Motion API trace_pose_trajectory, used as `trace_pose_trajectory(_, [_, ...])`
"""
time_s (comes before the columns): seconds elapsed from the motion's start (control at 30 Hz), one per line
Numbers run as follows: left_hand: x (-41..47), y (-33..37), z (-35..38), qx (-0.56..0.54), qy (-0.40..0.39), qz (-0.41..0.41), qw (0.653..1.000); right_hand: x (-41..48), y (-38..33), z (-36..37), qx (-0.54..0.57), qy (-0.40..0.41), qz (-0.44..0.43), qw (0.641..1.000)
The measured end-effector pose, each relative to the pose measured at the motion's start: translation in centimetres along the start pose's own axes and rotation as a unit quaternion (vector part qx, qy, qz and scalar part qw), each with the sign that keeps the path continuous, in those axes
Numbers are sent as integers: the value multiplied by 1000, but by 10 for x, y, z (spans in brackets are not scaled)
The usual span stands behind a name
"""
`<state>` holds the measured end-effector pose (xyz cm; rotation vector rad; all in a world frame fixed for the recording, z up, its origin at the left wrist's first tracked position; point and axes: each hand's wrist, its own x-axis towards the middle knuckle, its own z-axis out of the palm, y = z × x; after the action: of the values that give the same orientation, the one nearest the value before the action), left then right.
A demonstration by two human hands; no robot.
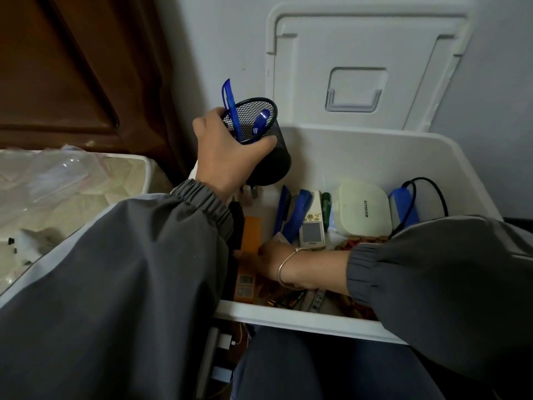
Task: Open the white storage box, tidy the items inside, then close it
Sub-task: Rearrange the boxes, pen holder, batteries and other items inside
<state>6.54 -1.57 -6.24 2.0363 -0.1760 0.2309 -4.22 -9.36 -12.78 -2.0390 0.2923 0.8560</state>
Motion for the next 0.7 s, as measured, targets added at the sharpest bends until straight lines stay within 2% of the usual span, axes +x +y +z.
trace_pose_trajectory(0.1, [0,0,-1,3,-5,2,1000,-3,-3,0,-2,-8,22,1000])
trace_pose_trajectory(0.23, [1,0,-1,-4,-8,-1,1000,-8,-8,-8,23,-24,11,999])
trace_pose_trajectory(0.43, [2,0,-1,-2,-7,-1,1000,5,-13,-4,5,19,9,1000])
trace_pose_trajectory(0.6, [4,0,-2,1,-8,-4,1000,17,-15,-6,86,47,8,995])
trace_pose_trajectory(0.7, [4,0,-2,4,-10,-5,1000,19,-12,-5,109,26,33,993])
